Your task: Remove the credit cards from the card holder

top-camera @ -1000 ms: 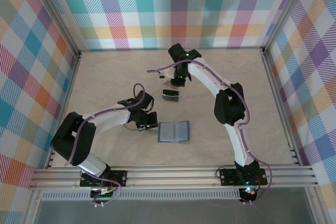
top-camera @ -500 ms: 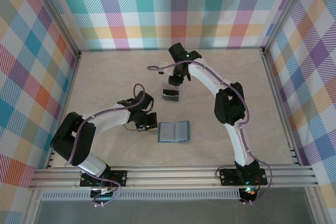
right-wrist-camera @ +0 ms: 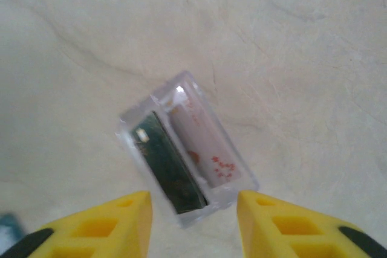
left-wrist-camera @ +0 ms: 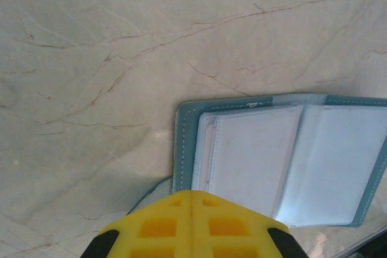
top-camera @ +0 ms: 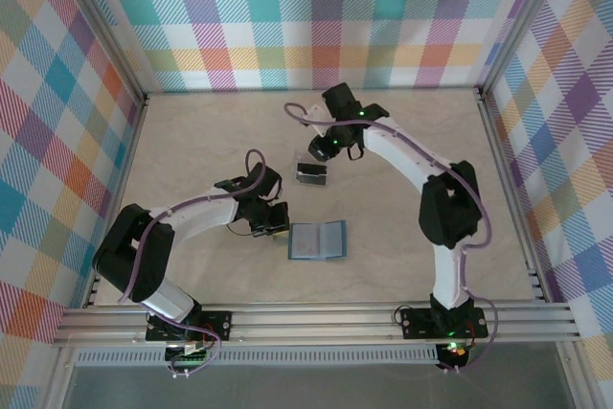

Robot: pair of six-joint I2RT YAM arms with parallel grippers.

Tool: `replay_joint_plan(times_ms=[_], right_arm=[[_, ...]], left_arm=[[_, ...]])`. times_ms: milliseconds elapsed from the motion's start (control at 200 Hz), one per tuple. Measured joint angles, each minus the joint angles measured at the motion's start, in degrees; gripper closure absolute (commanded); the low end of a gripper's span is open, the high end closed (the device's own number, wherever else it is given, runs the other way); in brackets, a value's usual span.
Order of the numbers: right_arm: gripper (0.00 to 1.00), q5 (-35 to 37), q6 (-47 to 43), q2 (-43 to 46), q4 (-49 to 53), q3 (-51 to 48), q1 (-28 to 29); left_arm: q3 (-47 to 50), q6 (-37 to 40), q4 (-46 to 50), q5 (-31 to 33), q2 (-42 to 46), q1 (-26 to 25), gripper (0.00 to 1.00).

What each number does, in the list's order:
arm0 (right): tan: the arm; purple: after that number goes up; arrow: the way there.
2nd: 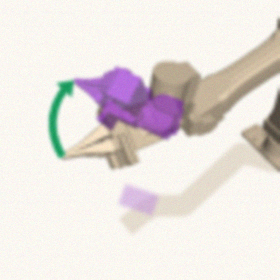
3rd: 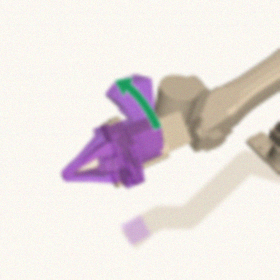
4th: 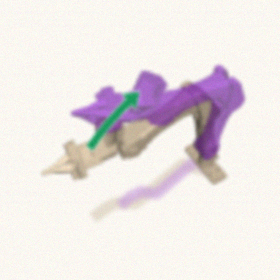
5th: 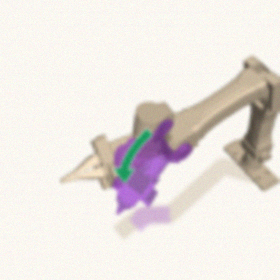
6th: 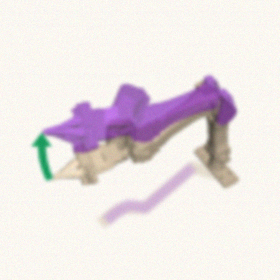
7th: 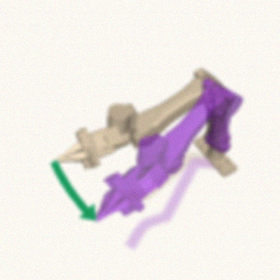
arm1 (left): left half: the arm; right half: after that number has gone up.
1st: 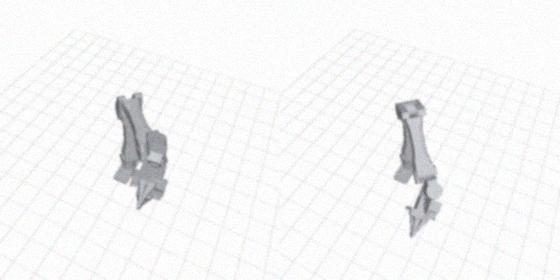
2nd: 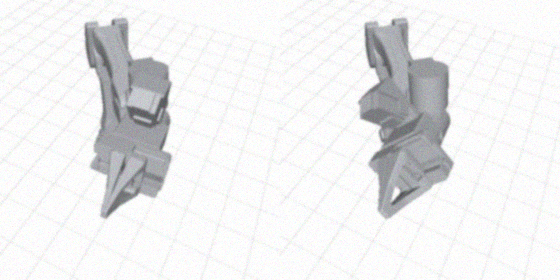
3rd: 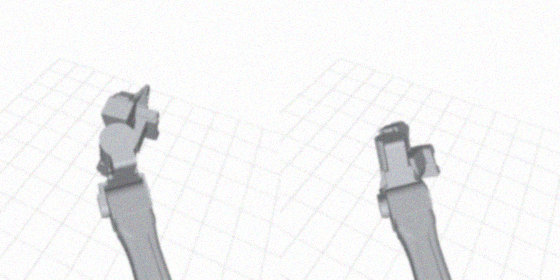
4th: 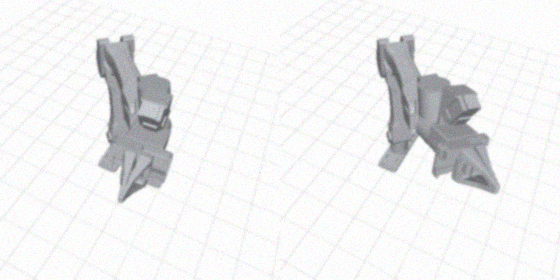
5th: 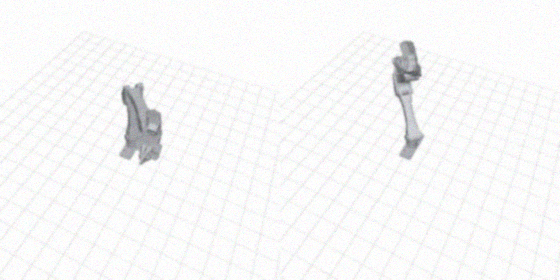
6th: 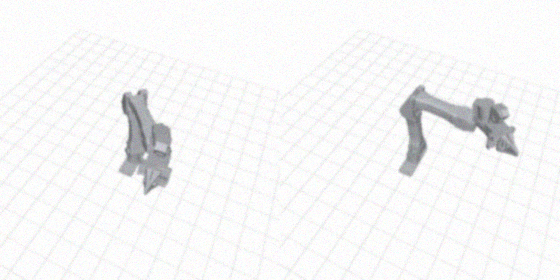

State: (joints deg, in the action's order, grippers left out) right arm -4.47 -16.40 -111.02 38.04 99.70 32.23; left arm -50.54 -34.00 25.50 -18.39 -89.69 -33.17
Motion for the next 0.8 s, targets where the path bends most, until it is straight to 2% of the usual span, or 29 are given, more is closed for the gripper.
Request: replay_joint_plan(times_ms=[155,350,605,800], right_arm=[[0.64,-4.07,12.0,7.63,-3.06,-9.44,0.46],[0.69,-7.13,23.58,11.96,-4.26,-17.73,0.87],[0.74,-12.46,34.58,17.79,-5.14,-22.58,1.55],[0.75,-16.7,42.14,18.62,-5.07,-24.83,2.84]], left_arm=[[0.15,0.42,-0.13,-0.28,-2.19,-0.02,0.95],[0.98,0.39,-0.15,-0.66,-2.4,-0.42,0.95],[2.1,0.15,-0.39,-0.66,-2.4,-1.38,0.96],[2.12,0.11,-0.46,-0.63,-2.4,-2.23,0.96]])
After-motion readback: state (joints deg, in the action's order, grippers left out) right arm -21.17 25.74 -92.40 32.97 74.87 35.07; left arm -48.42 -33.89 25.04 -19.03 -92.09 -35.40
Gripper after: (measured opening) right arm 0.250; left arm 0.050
